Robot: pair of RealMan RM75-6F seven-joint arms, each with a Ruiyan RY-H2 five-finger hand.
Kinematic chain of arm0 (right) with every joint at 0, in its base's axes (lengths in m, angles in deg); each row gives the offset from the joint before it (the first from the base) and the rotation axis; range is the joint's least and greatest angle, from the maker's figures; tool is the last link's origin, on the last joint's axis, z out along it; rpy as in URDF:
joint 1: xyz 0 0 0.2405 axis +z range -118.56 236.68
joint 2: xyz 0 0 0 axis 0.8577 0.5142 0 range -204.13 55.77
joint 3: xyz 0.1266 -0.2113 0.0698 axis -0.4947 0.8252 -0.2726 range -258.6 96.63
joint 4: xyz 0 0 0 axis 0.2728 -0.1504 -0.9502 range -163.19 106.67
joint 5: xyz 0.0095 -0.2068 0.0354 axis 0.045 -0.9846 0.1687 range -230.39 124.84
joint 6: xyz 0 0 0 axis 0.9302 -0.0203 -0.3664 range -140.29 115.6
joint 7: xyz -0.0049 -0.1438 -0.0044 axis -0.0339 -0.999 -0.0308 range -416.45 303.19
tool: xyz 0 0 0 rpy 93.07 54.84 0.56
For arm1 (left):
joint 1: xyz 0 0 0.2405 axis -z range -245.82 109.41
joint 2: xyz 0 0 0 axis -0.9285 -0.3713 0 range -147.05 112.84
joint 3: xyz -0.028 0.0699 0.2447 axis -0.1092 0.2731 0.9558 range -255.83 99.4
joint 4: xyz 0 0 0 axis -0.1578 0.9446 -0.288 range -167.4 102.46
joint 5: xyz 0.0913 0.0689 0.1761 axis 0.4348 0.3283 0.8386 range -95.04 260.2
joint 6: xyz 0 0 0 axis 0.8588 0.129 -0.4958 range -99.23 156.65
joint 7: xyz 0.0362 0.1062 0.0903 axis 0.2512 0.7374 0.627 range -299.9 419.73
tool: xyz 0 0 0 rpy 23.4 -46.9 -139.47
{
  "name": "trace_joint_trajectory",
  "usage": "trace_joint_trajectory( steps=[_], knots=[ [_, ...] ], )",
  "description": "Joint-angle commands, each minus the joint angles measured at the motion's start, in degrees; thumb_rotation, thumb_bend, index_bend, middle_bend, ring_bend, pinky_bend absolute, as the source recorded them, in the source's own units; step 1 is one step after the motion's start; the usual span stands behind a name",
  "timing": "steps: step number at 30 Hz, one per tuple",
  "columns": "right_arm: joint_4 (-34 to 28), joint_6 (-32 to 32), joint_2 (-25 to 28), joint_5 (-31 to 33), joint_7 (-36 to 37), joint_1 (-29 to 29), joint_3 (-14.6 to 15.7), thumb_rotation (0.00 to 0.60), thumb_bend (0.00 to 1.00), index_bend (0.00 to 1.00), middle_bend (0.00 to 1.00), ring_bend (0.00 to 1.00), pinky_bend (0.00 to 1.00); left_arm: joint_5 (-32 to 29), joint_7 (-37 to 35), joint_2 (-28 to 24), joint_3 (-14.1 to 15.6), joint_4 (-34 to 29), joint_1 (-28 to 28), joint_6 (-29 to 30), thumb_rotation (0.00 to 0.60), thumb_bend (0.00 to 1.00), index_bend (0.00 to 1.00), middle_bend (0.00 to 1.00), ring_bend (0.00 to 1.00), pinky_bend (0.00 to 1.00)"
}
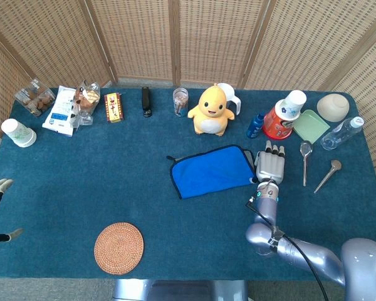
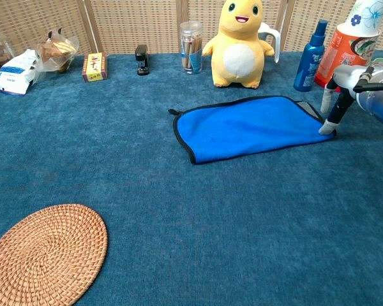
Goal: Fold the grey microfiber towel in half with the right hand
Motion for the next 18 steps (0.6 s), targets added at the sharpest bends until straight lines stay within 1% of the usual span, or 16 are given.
trace_joint_trajectory(
  steps=[1,4,10,15,18],
  knots=[
    [0.3,-0.1,-0.2,1.7,-1.2,0.4,-0.8,0.6,0.03,0.44,0.0,0.0,0.07,0.0,-0.2,-0.1,0.0,0.0,0.1,-0.2,0.6,0.1,0.0,0.0,0.0,0.0],
    [0.0,0.0,0.0,3.0,-1.9,0.7,-1.7,0.6,0.03,0.44,0.0,0.0,0.07,-0.1,-0.4,-0.1,0.0,0.1,0.2,-0.4,0.6,0.1,0.0,0.0,0.0,0.0],
    [-0.2,0.4,0.2,4.3,-2.7,1.1,-2.5,0.6,0.05,0.49,0.0,0.0,0.07,-0.1,-0.6,-0.2,0.0,0.1,0.2,-0.5,0.6,0.1,0.0,0.0,0.0,0.0],
    [0.8,-0.1,-0.3,5.6,-3.6,1.3,-2.4,0.6,0.11,0.51,0.0,0.0,0.07,0.1,-0.7,-0.2,0.1,0.0,0.1,-0.5,0.6,0.1,0.0,0.0,0.0,0.0],
    [1.1,-0.4,-0.5,6.7,-3.9,1.4,-2.8,0.6,0.14,0.52,0.0,0.0,0.07,0.1,-0.9,-0.3,0.1,0.1,0.1,-0.5,0.6,0.1,0.0,0.0,0.0,0.0]
  ],
)
